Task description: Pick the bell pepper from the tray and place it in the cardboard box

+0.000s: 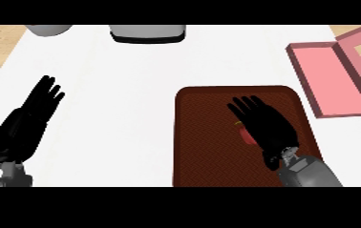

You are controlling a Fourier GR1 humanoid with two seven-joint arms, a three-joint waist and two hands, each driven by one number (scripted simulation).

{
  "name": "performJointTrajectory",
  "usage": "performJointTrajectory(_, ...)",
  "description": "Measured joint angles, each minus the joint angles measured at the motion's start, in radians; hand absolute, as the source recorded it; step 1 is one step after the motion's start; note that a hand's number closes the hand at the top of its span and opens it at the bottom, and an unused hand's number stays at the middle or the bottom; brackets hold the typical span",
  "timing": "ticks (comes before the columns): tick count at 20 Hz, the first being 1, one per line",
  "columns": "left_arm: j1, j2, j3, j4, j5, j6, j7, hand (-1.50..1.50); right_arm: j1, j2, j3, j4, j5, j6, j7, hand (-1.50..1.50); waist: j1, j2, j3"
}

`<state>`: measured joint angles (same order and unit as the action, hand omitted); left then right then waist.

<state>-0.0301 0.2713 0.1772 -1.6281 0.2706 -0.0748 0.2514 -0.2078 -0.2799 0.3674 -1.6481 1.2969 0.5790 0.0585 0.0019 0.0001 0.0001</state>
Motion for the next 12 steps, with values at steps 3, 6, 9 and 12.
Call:
performJointTrajectory(3,0.009,-0.012,-0.001,-0.019,-0.014,0.001,0.008,0.0,0.007,0.025,0.01,0.024,0.028,-0.022,0.003,-1.5,0.001,0.0,0.0)
performJointTrajectory(6,0.01,-0.022,0.003,-0.025,-0.021,-0.004,0.016,0.0,-0.004,0.022,-0.022,0.058,0.032,-0.041,-0.031,-1.5,0.001,0.0,0.0)
performJointTrajectory(9,0.005,-0.028,0.007,-0.025,-0.032,-0.008,0.018,0.0,0.0,0.026,-0.031,0.087,0.046,-0.066,-0.053,1.5,0.0,0.0,0.0)
performJointTrajectory(12,0.015,-0.045,-0.003,-0.045,-0.046,-0.002,0.023,0.0,-0.014,0.024,-0.041,0.122,0.05,-0.116,-0.101,1.5,0.001,0.0,0.0)
